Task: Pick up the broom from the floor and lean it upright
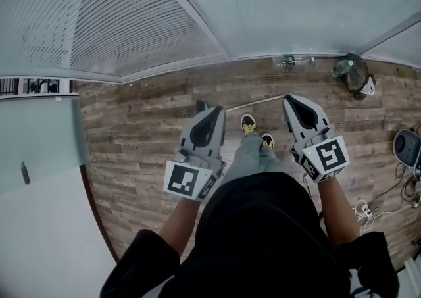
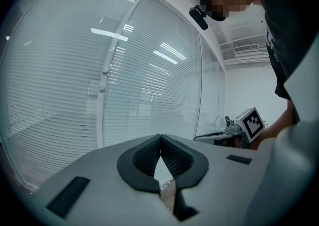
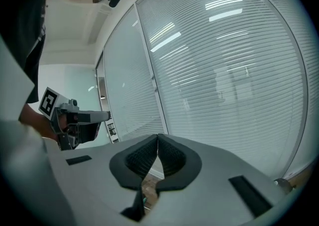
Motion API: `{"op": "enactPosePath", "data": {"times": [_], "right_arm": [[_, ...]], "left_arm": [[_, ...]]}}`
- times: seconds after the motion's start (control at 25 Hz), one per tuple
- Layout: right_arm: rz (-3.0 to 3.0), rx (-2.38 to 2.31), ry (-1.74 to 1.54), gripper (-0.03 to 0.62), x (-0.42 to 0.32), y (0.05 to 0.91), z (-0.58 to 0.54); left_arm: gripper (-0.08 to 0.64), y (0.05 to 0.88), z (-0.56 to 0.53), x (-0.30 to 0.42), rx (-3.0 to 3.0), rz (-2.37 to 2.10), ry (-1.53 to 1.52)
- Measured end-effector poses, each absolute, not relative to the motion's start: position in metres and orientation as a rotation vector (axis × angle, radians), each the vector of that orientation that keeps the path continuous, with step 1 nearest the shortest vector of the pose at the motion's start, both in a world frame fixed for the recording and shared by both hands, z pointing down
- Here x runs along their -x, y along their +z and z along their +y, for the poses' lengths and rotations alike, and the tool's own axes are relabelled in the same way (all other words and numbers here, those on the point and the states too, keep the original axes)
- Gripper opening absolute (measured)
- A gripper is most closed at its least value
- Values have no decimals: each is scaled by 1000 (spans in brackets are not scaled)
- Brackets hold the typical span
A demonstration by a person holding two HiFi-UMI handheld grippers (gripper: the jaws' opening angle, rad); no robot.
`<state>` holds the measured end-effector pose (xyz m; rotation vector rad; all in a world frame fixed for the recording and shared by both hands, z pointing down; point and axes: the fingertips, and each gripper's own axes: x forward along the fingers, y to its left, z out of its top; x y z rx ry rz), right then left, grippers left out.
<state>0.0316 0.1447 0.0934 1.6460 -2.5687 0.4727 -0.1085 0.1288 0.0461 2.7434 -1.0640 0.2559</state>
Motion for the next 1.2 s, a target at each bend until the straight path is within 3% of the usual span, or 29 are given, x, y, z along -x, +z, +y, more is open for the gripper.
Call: {"op": "enactPosePath", "data": {"times": [0.48, 0.84, 1.2], "right_arm": [[-2497, -1621, 545, 17, -8, 106, 65], [-2373, -1614, 605, 17, -20, 183, 16], [-2229, -1747, 891, 18, -66, 341, 0]], "left_arm": [[23, 82, 48, 117, -2839, -897, 228], [23, 220, -5, 112, -2855, -739, 640], [23, 405, -4, 86, -2627, -600, 884]]}}
